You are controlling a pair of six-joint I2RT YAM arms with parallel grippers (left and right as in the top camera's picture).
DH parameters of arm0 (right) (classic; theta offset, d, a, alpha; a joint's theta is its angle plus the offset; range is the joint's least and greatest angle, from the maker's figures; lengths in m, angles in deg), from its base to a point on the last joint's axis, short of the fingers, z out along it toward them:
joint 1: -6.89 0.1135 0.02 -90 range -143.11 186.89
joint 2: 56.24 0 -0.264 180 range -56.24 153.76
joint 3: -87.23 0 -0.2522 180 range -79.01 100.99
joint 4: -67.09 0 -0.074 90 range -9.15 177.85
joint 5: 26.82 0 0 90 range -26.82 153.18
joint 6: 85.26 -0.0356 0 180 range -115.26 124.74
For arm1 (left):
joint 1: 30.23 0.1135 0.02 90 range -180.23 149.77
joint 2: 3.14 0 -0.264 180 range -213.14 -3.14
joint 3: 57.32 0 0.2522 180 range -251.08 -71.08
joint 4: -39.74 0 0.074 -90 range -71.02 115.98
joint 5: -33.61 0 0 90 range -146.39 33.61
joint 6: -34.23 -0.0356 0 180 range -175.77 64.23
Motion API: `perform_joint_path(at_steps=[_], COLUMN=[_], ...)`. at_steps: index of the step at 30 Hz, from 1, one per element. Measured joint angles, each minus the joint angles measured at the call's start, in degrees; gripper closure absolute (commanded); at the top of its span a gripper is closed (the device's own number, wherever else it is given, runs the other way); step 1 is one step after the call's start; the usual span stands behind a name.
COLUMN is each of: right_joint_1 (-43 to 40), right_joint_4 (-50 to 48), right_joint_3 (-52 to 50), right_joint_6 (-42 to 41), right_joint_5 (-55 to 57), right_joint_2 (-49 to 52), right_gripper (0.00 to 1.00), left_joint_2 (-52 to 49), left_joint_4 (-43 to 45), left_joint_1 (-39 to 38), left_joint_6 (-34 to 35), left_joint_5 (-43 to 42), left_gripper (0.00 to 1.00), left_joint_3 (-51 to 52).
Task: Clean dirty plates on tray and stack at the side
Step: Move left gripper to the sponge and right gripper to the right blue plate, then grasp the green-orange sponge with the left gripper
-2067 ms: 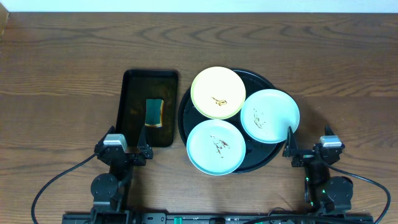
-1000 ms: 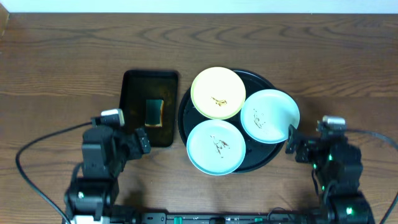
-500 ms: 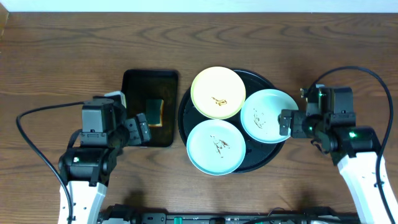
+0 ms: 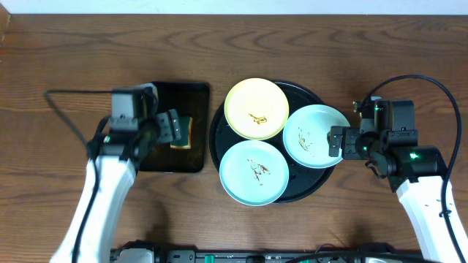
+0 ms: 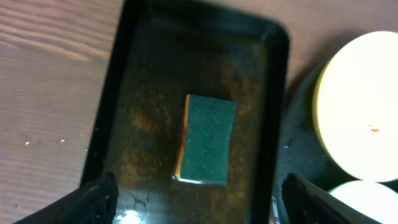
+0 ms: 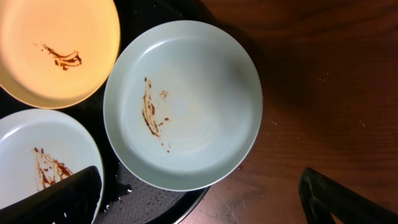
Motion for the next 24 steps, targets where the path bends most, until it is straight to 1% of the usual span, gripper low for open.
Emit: perform_joint_path(at_steps=[3,5,9,12,13,15,17,20,24], right_joint_1=[0.0,0.0,0.0,0.0,0.0,0.0,0.0,0.0,0.0], right_joint_4=[0.02,0.0,0.02,0.02,0.0,0.02,0.02,0.0,0.02], right_joint_3=[0.0,0.0,0.0,0.0,0.0,0.0,0.0,0.0,0.0], right_joint_6=[0.0,0.0,0.0,0.0,-0.02,0.0,0.0,-0.02,0.0], right_joint_5=[0.02,0.04,0.04,0.07,0.07,0.09,0.07,0.09,0.09], right_joint_2=[0.0,0.0,0.0,0.0,0.0,0.0,0.0,0.0,0.0], right_gripper=[0.01,0.01,0.01,0.01,0.01,0.01,0.01,0.01,0.01], left_joint_2=[-6.75,-9.38,-15.91,-19.98,-21.14,-23.12,-24.44,-25.0,-25.0], left_joint_4=[3.37,4.57,6.08,6.23,6.23,6.19,6.23,6.25,6.25], left_joint_1=[-0.35,-0.76,-2.03,-2.67,-2.75,-2.8,-2.8,-2.91,-2.95], left_joint_6=[-0.44,-0.52,-0.94,-1.29,-1.27,-1.73,-1.68,-1.66,-1.55], left_joint_5=[0.13,0.11,0.2,0.2,0.2,0.22,0.02,-0.02,0.0], left_gripper=[0.18,0.18,0.23,0.3,0.36,0.41,0.48,0.54,0.56], left_joint_3=[-1.18,-1.29,-1.29,-1.29,-1.29,-1.29,-1.29,-1.29,-1.31])
